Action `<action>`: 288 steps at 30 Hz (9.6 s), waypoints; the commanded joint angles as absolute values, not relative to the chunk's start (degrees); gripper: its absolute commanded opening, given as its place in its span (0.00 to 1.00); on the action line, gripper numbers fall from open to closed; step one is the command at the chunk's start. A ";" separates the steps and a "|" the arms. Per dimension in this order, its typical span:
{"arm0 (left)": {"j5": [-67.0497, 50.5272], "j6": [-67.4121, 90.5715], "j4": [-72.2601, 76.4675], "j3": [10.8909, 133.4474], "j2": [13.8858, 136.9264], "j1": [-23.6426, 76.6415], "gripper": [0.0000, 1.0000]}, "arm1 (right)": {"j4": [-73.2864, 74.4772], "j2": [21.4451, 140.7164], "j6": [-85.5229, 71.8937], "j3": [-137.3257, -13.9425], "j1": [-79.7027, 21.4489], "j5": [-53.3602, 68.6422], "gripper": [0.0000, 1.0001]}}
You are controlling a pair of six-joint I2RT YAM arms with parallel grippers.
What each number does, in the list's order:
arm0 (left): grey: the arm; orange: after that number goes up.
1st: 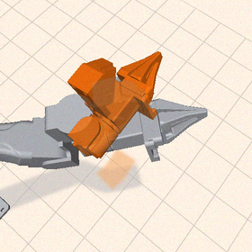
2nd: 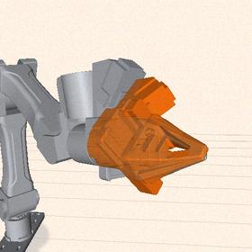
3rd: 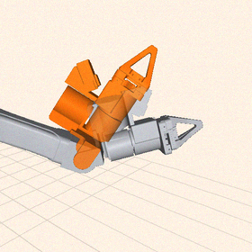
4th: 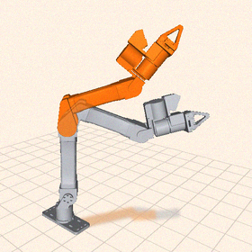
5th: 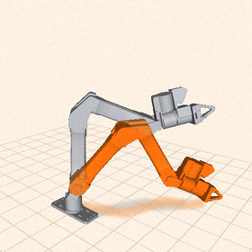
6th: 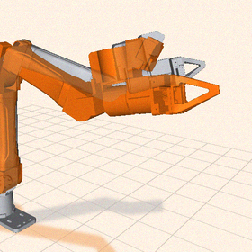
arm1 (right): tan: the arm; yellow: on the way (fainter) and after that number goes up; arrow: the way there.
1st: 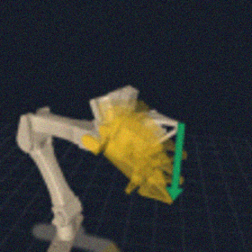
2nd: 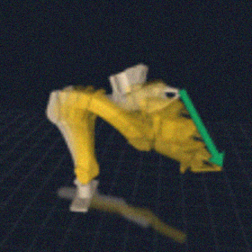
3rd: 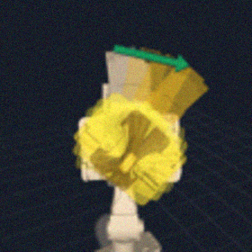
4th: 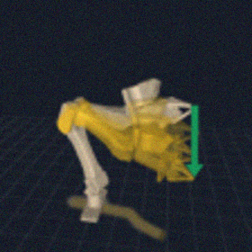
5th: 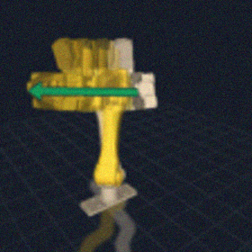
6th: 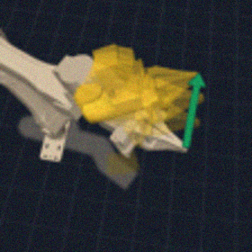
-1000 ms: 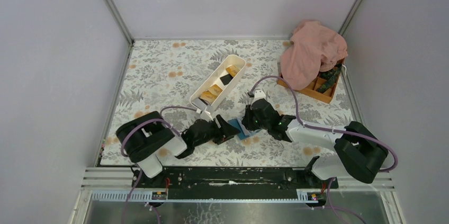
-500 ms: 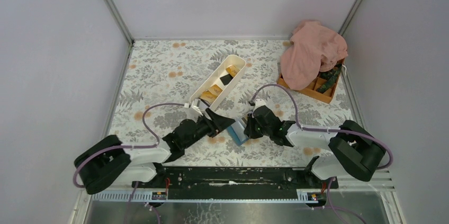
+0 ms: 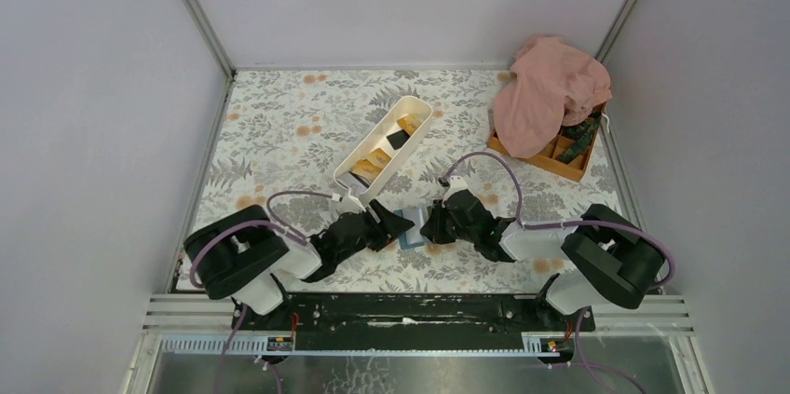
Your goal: Take the credit cards out of the card holder
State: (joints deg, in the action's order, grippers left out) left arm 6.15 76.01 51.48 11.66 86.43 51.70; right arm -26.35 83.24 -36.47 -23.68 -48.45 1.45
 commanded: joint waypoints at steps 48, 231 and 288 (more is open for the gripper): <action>-1.40 79.80 71.63 15.68 99.52 47.42 0.74 | -35.24 89.11 -39.46 -19.78 -49.13 5.40 0.11; -6.43 74.37 73.34 20.52 100.88 51.29 0.75 | -16.47 77.59 -37.61 -17.62 -39.30 -0.28 0.01; -15.19 74.71 87.13 10.77 110.92 45.34 0.61 | -22.72 81.89 -32.96 -26.56 -41.39 10.24 0.00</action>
State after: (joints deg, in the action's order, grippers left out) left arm -13.80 75.37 85.38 11.42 109.49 45.87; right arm -20.64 82.35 -33.28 -25.50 -40.88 8.93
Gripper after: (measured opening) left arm 0.611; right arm 0.011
